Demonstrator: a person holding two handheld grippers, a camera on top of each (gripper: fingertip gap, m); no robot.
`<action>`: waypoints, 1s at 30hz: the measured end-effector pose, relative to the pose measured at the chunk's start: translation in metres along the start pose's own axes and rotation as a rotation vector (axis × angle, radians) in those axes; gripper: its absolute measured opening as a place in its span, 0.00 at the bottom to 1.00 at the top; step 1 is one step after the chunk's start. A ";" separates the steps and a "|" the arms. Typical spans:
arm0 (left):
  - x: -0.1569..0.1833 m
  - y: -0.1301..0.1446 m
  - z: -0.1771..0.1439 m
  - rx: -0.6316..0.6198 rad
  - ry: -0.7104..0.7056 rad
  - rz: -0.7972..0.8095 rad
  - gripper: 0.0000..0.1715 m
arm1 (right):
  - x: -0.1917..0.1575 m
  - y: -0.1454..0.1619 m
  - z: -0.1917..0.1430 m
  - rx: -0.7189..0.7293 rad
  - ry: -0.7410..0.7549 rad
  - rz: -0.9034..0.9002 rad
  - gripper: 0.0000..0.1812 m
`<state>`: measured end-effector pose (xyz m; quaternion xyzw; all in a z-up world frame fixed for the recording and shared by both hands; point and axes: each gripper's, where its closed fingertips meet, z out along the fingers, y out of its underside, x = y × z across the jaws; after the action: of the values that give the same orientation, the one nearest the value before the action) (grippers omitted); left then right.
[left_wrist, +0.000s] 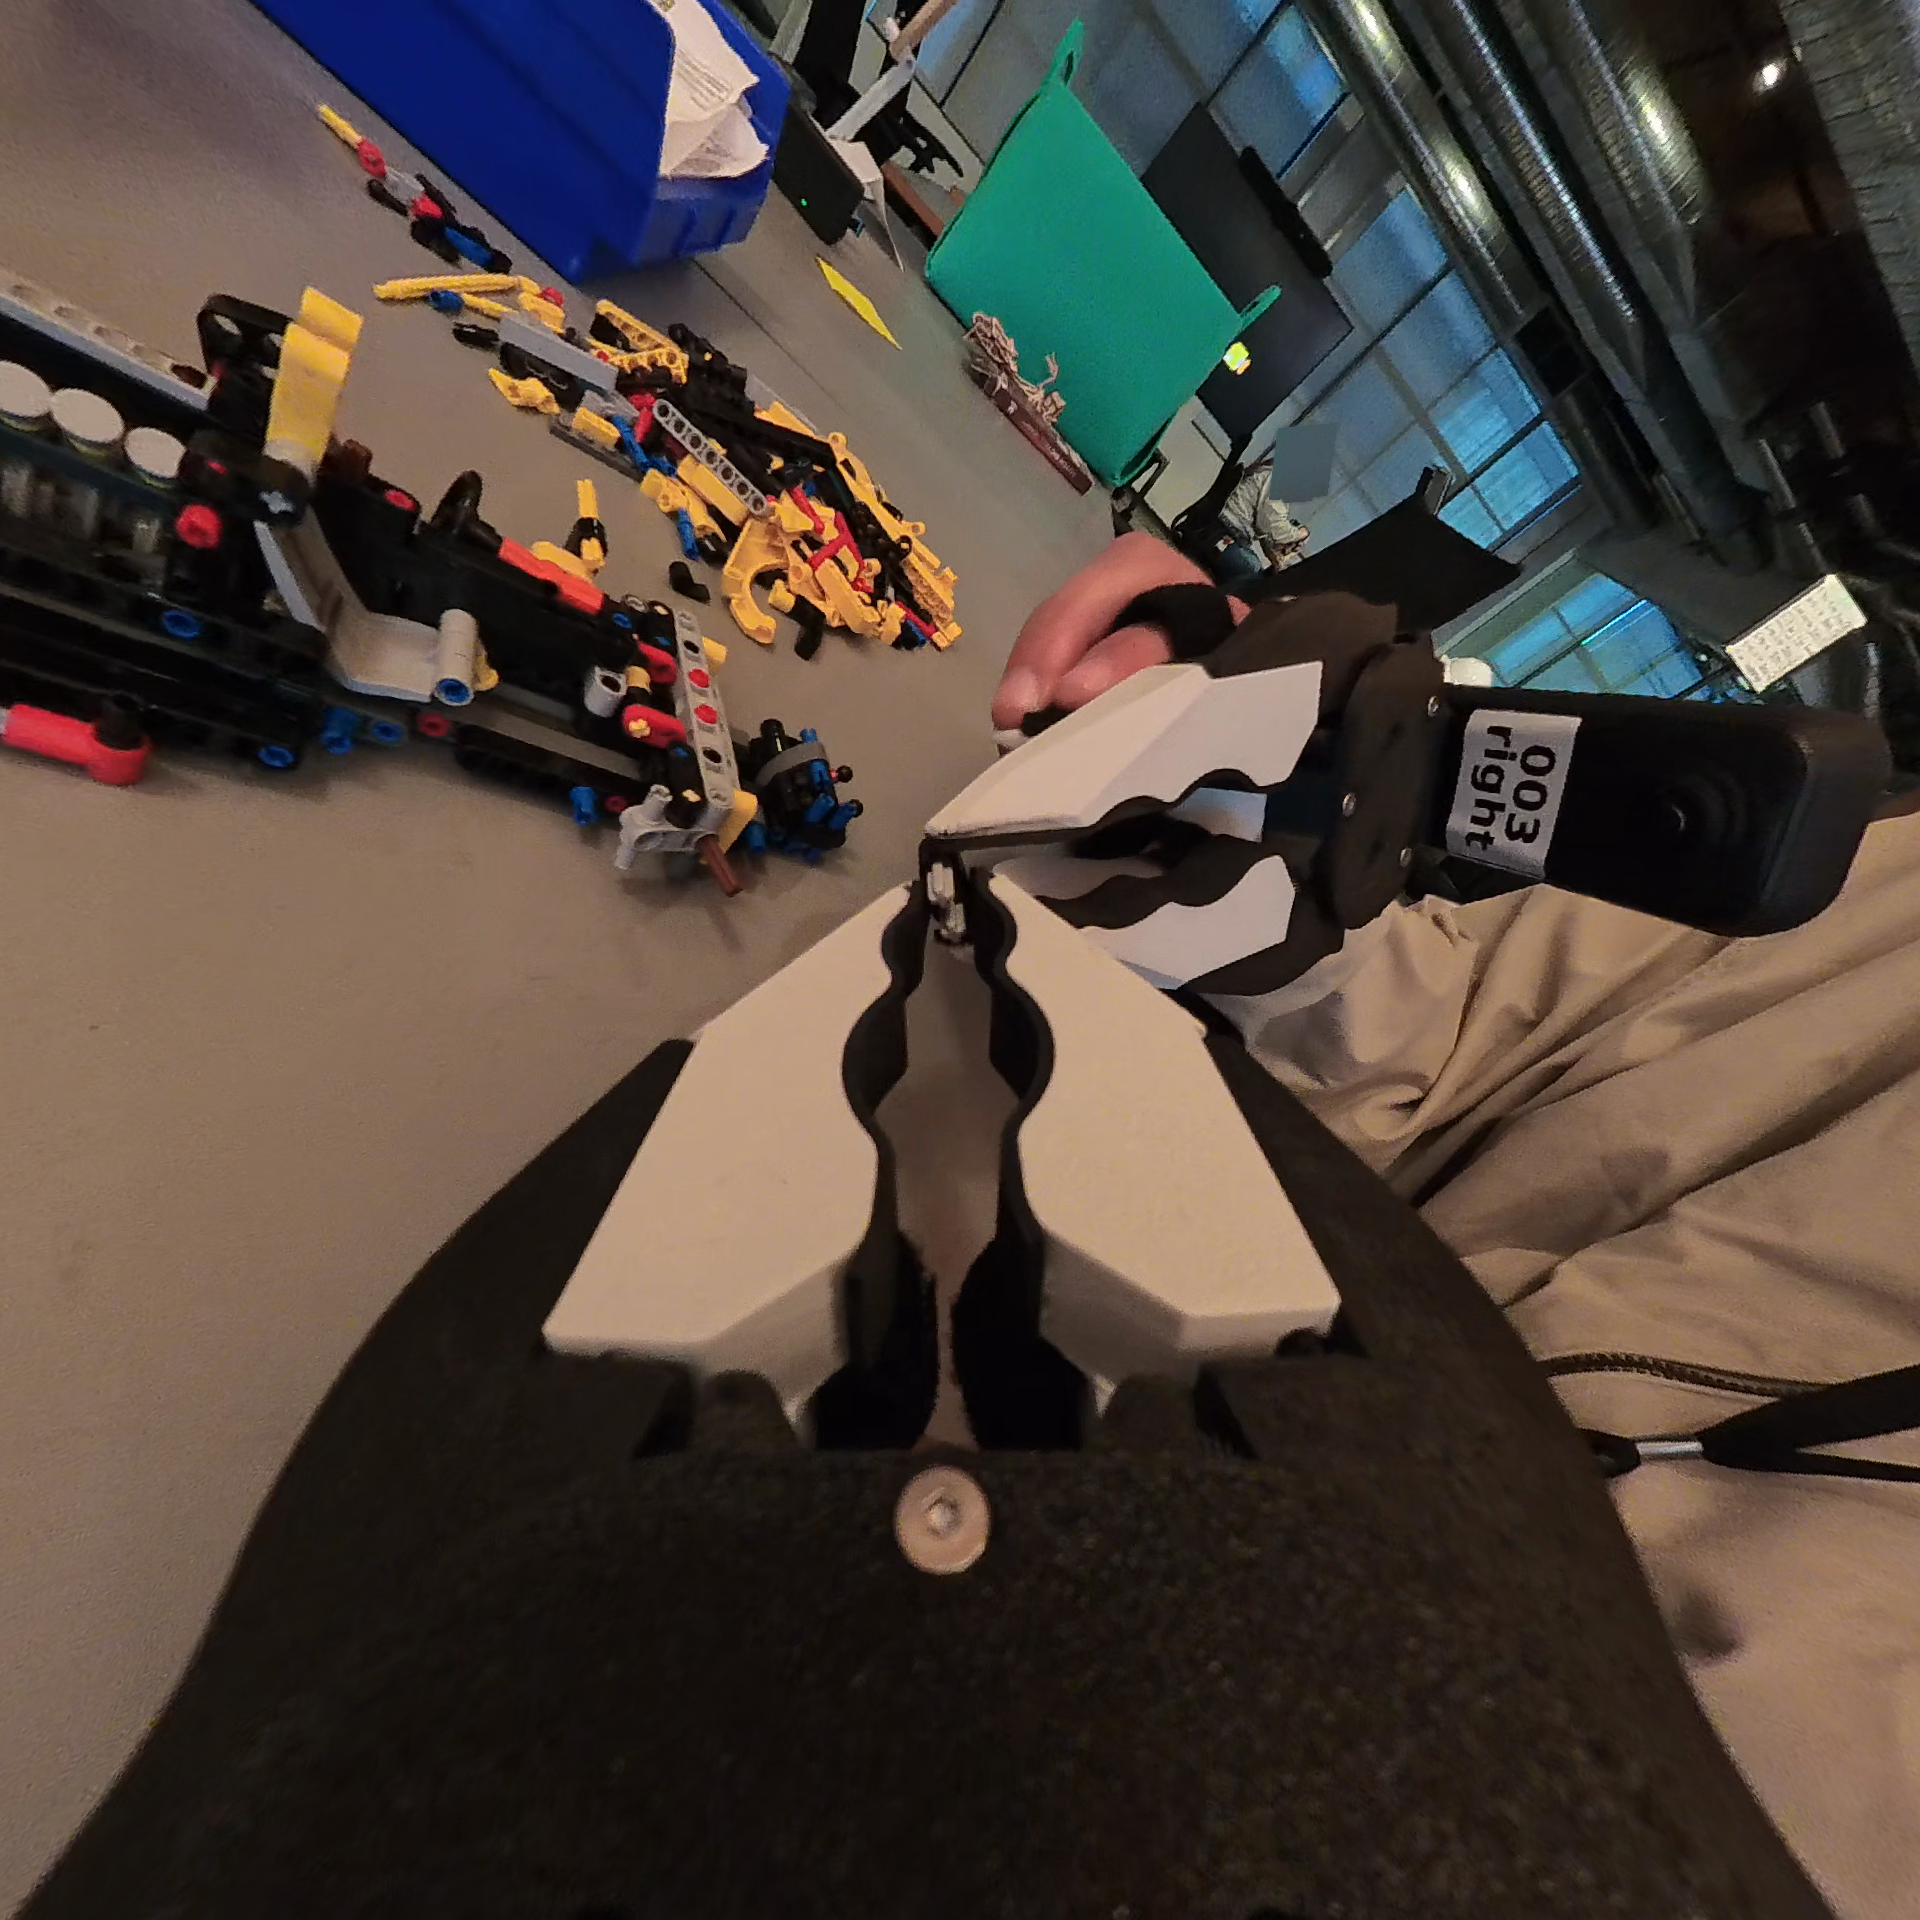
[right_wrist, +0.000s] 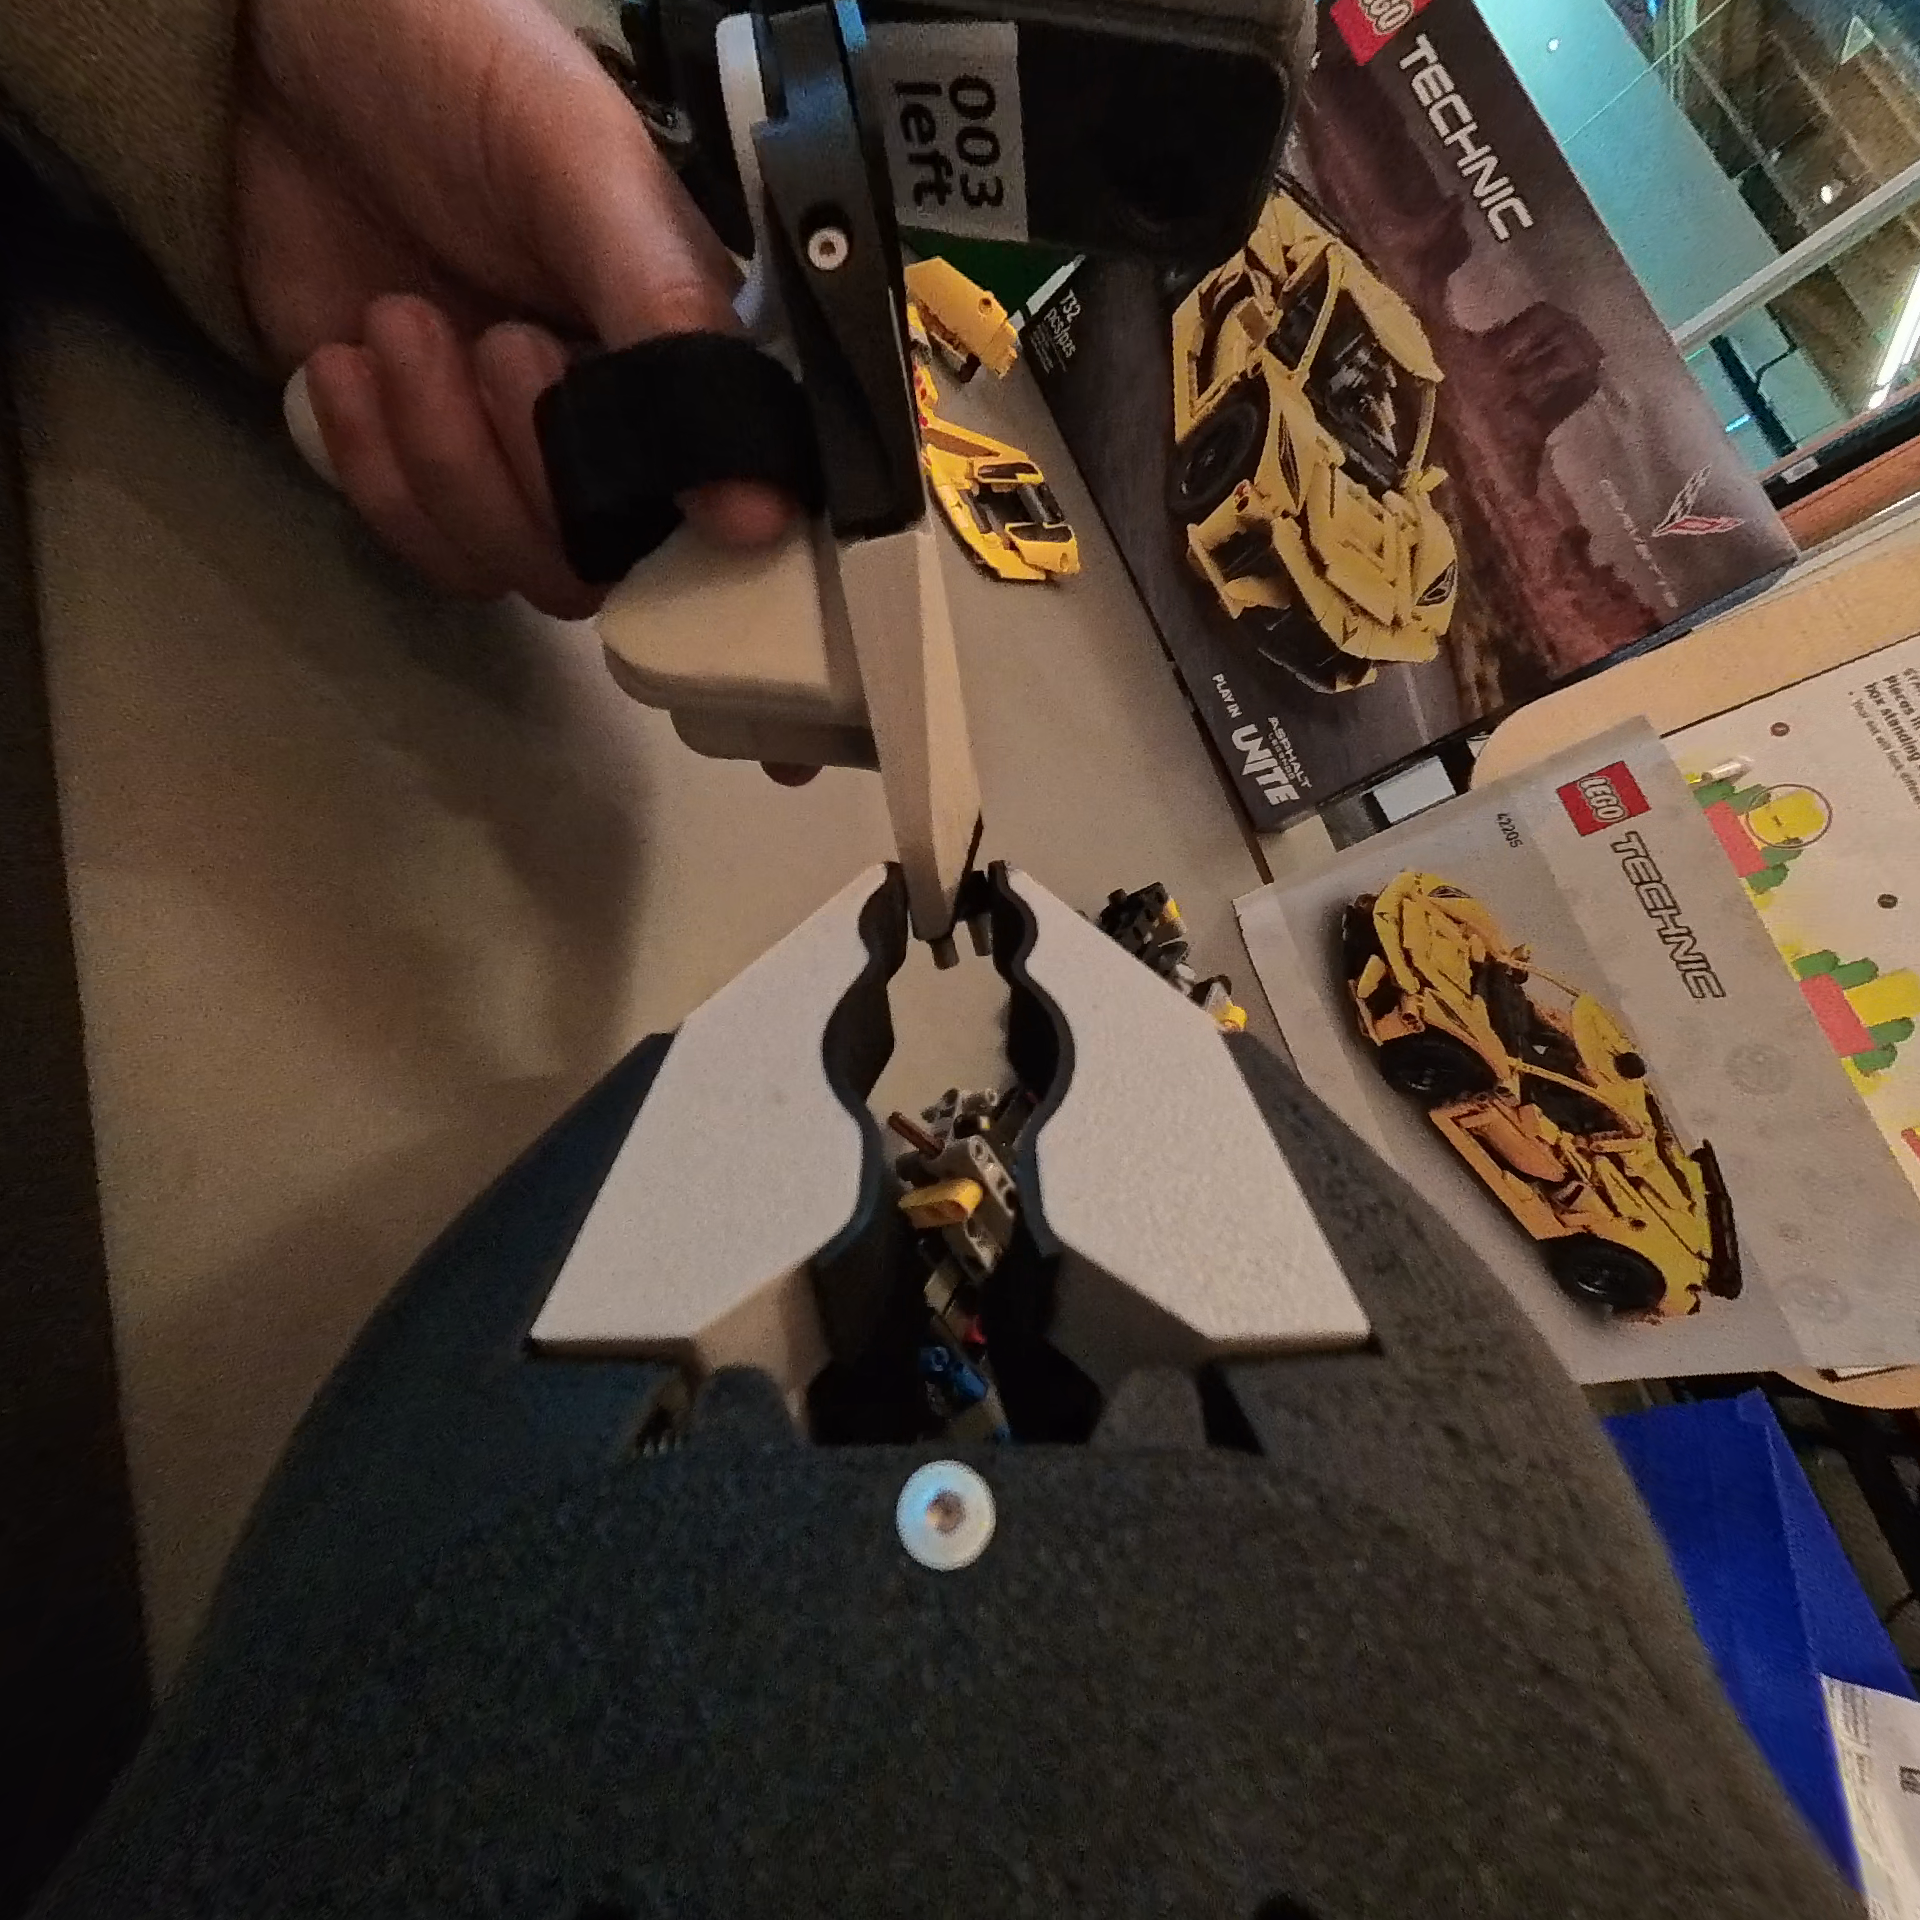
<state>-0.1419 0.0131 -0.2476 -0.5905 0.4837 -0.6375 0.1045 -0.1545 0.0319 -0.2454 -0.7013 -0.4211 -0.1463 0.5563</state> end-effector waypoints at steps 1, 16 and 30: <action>0.001 -0.001 -0.001 0.009 0.002 0.009 0.04 | 0.000 -0.001 -0.001 0.007 0.006 0.016 0.08; 0.059 -0.025 -0.021 0.169 0.223 0.251 0.04 | 0.019 -0.055 -0.040 0.492 -0.654 1.107 0.02; 0.053 -0.027 -0.019 0.179 0.164 0.244 0.04 | 0.020 -0.051 -0.035 0.462 -0.616 1.113 0.02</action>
<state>-0.1615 -0.0010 -0.1898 -0.4617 0.5000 -0.7066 0.1936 -0.1717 0.0105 -0.1868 -0.6864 -0.1569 0.4621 0.5391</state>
